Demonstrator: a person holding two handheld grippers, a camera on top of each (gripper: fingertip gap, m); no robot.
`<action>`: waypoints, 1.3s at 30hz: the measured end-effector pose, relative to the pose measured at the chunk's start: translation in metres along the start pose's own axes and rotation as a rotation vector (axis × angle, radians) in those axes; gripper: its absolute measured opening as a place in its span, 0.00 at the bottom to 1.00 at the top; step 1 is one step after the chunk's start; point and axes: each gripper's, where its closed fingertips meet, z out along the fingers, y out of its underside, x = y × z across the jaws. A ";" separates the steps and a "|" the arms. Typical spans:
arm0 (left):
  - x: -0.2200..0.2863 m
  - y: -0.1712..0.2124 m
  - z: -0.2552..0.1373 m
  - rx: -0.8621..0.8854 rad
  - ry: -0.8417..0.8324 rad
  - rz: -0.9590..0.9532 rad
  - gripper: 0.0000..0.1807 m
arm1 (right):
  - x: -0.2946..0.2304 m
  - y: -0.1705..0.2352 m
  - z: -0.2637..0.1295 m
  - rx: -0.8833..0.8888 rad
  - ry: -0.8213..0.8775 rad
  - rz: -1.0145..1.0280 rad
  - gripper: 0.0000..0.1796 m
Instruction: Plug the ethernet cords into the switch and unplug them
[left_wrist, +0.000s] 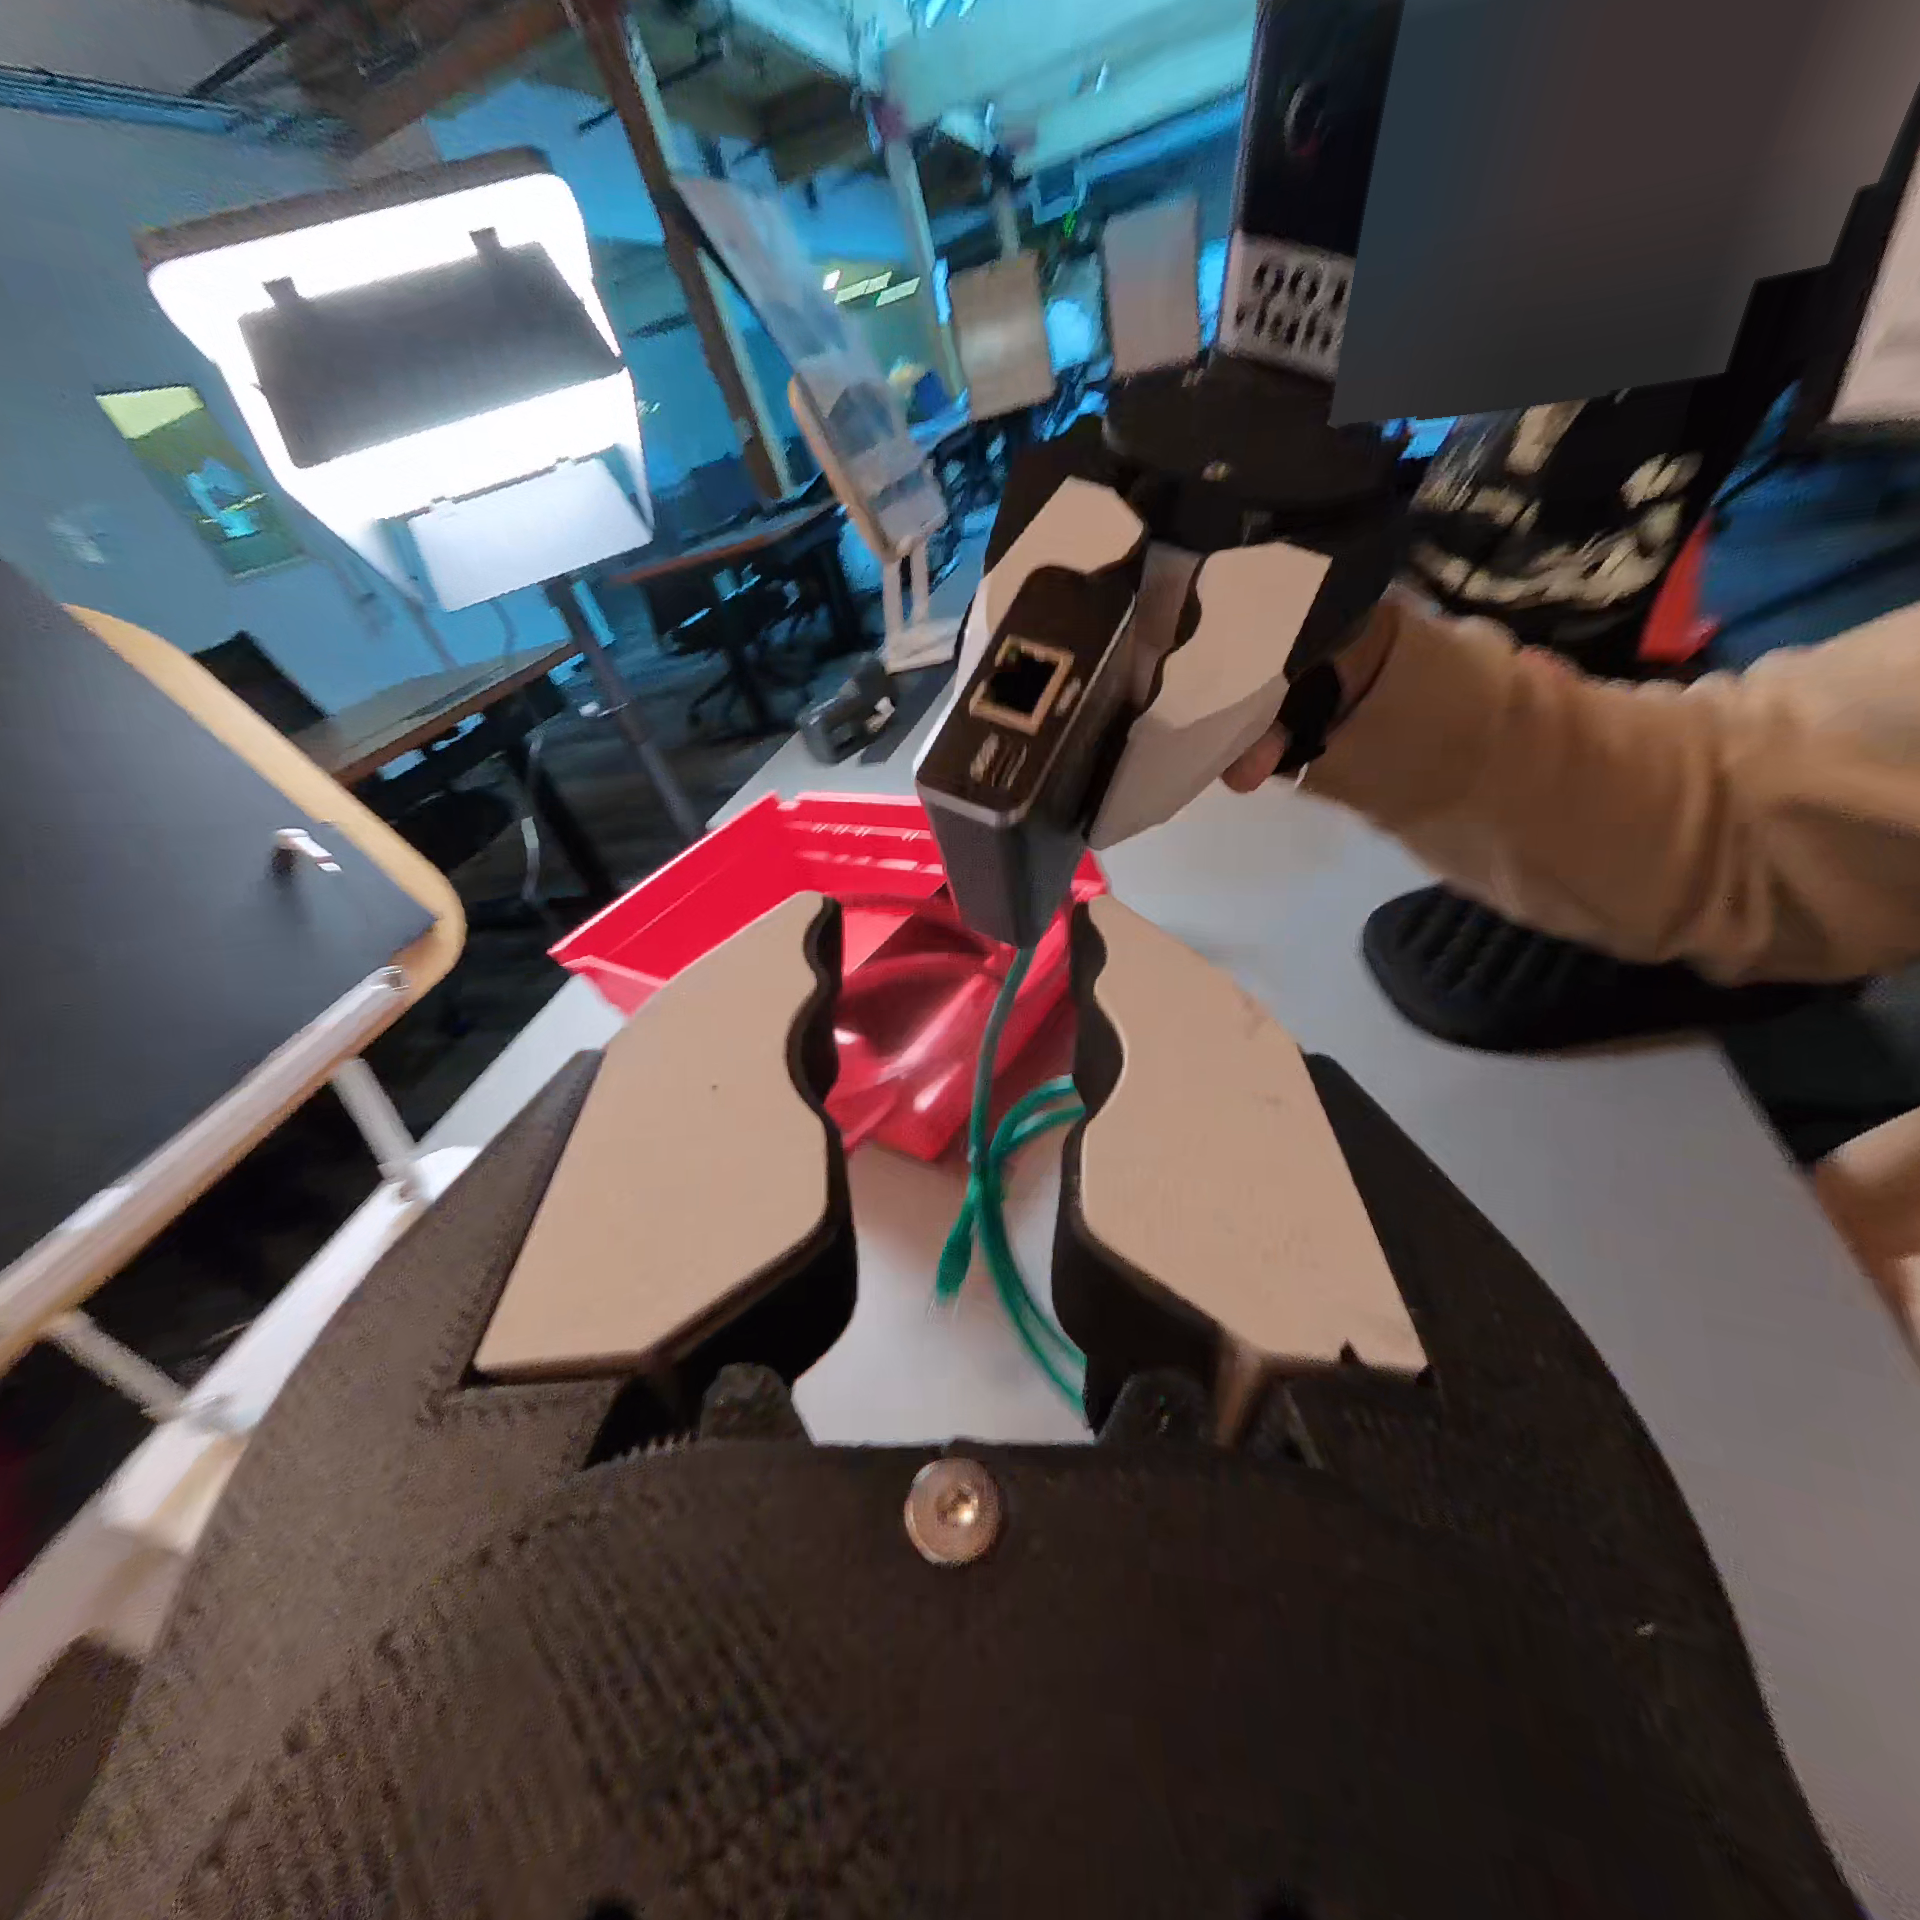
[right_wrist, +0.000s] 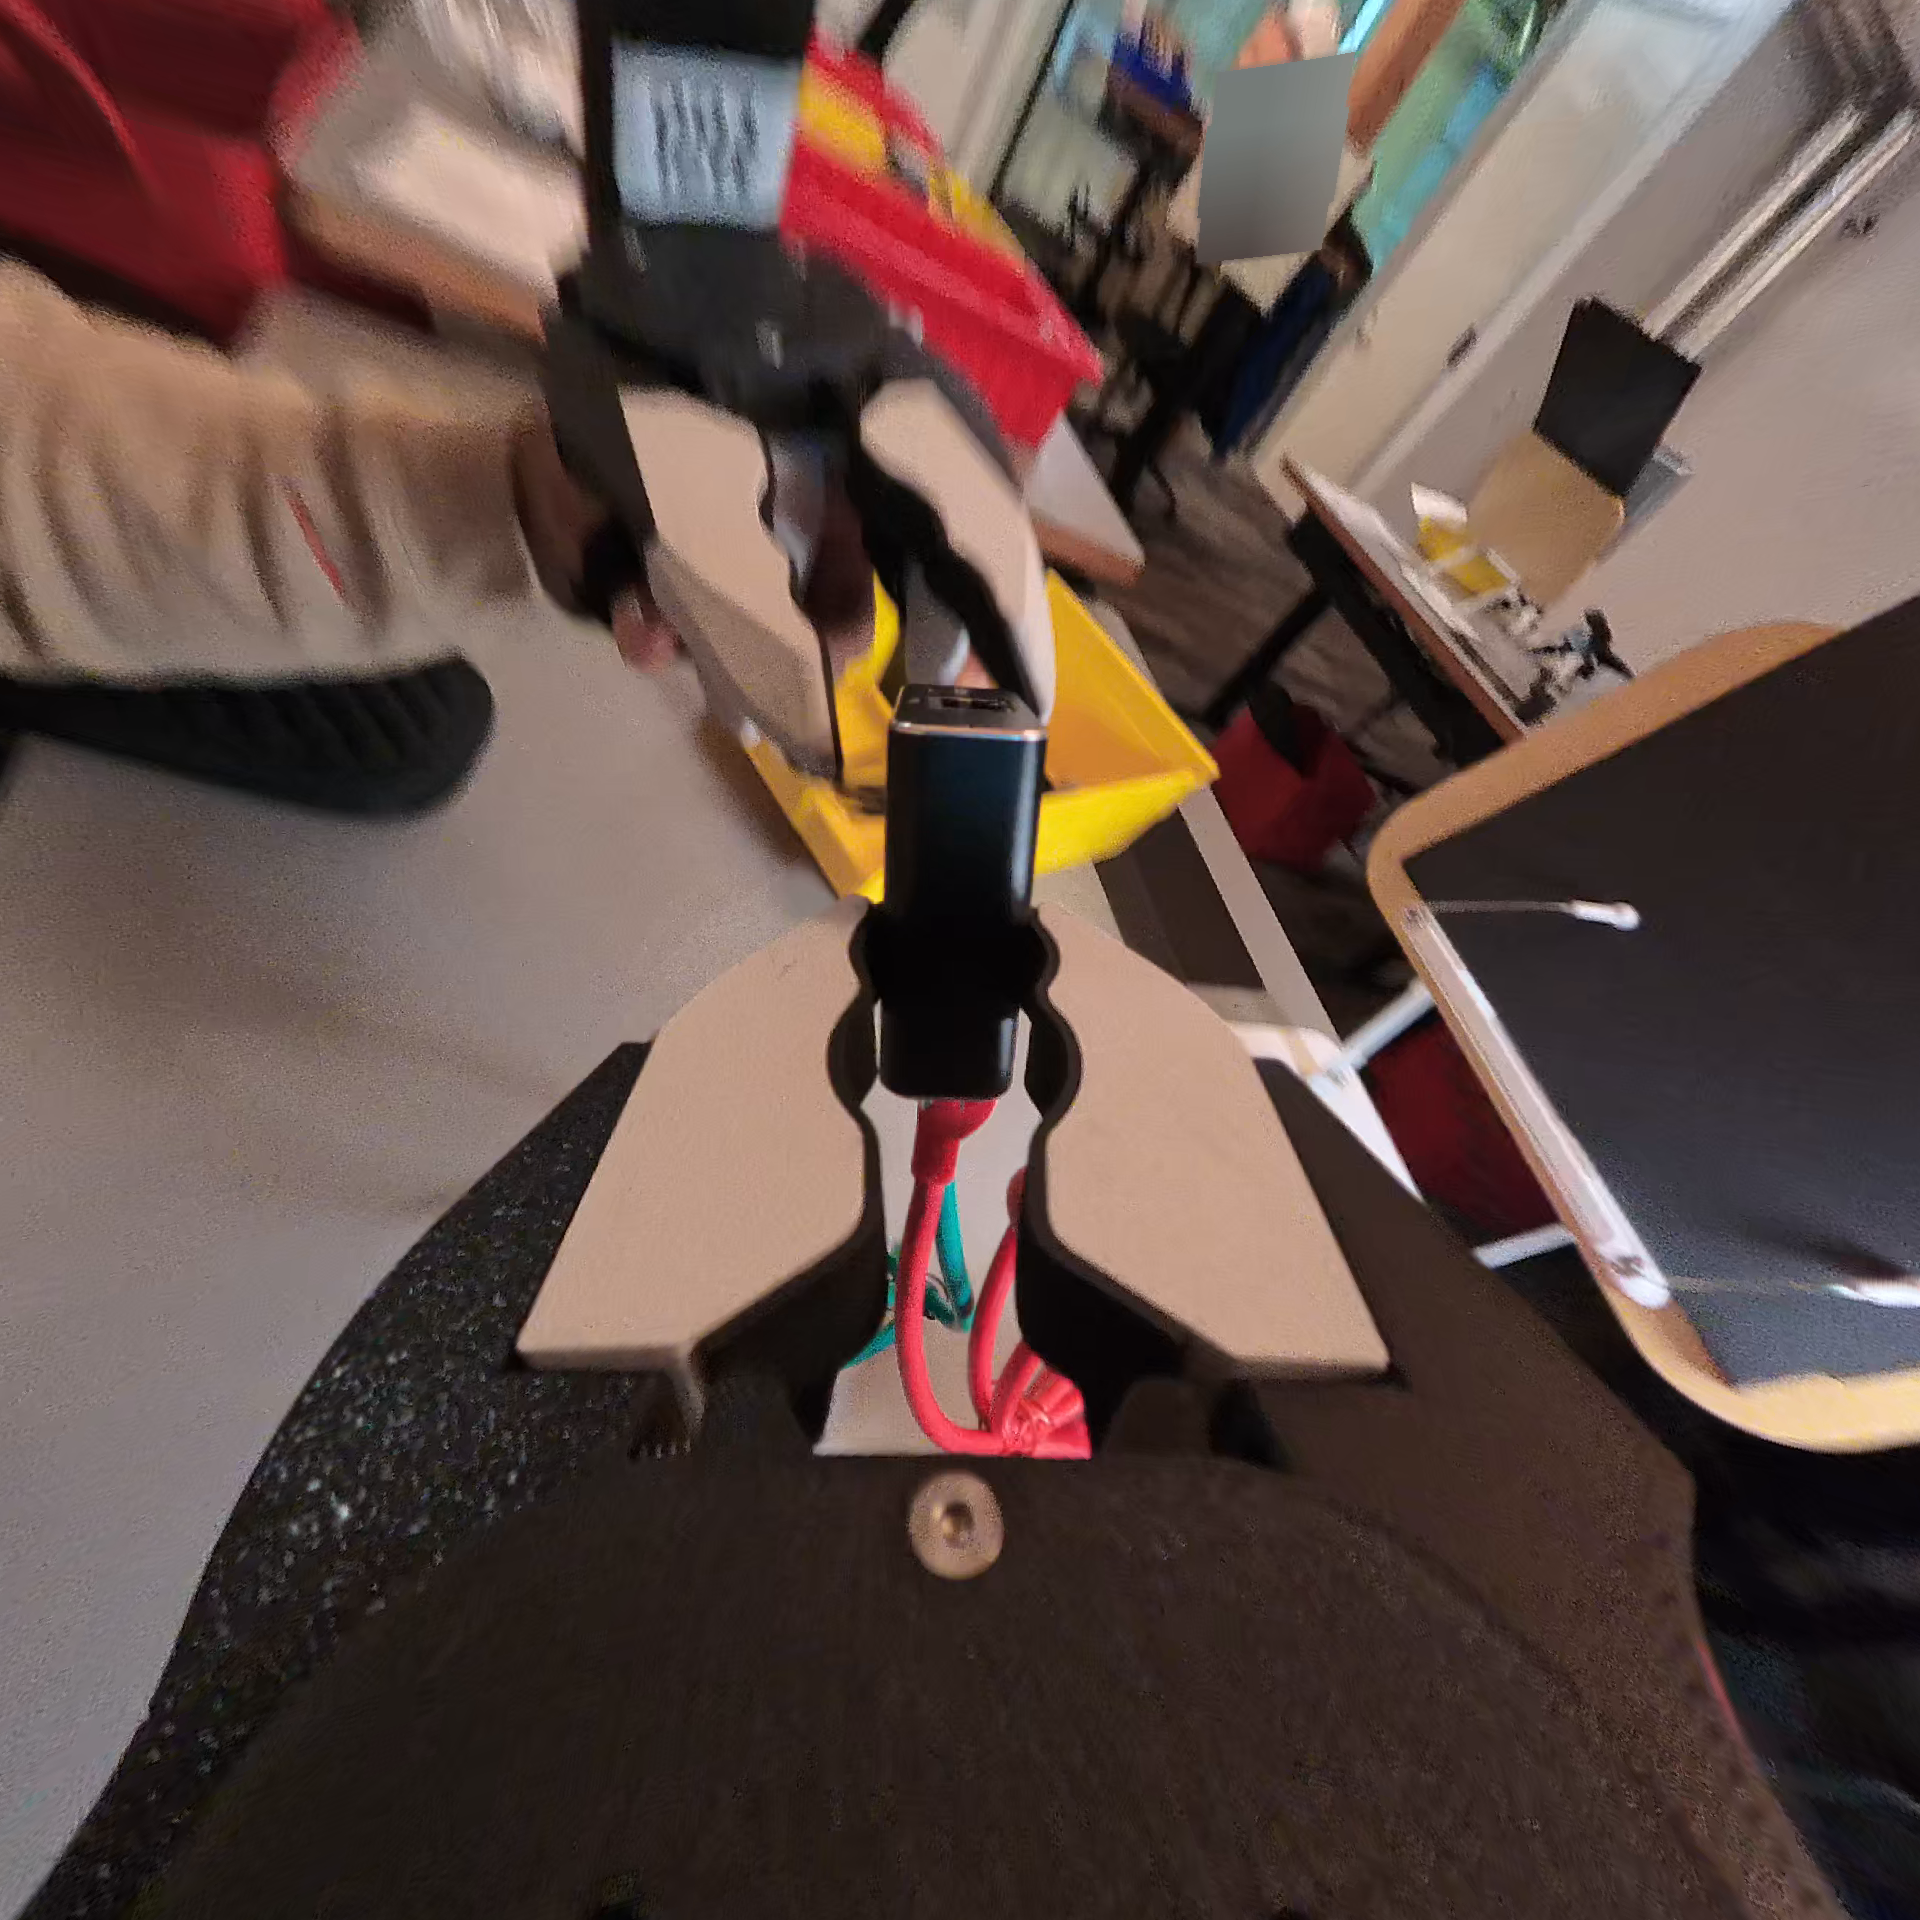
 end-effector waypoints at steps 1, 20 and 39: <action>0.000 0.001 -0.002 -0.041 -0.022 0.049 0.24 | -0.002 0.009 0.002 -0.073 0.011 -0.050 0.13; -0.053 0.011 -0.022 0.029 -0.168 -0.196 0.13 | -0.005 -0.041 0.004 0.300 -0.065 0.297 0.15; -0.039 -0.035 -0.025 0.366 -0.087 -0.410 0.14 | 0.014 -0.023 0.050 0.777 -0.174 1.064 0.36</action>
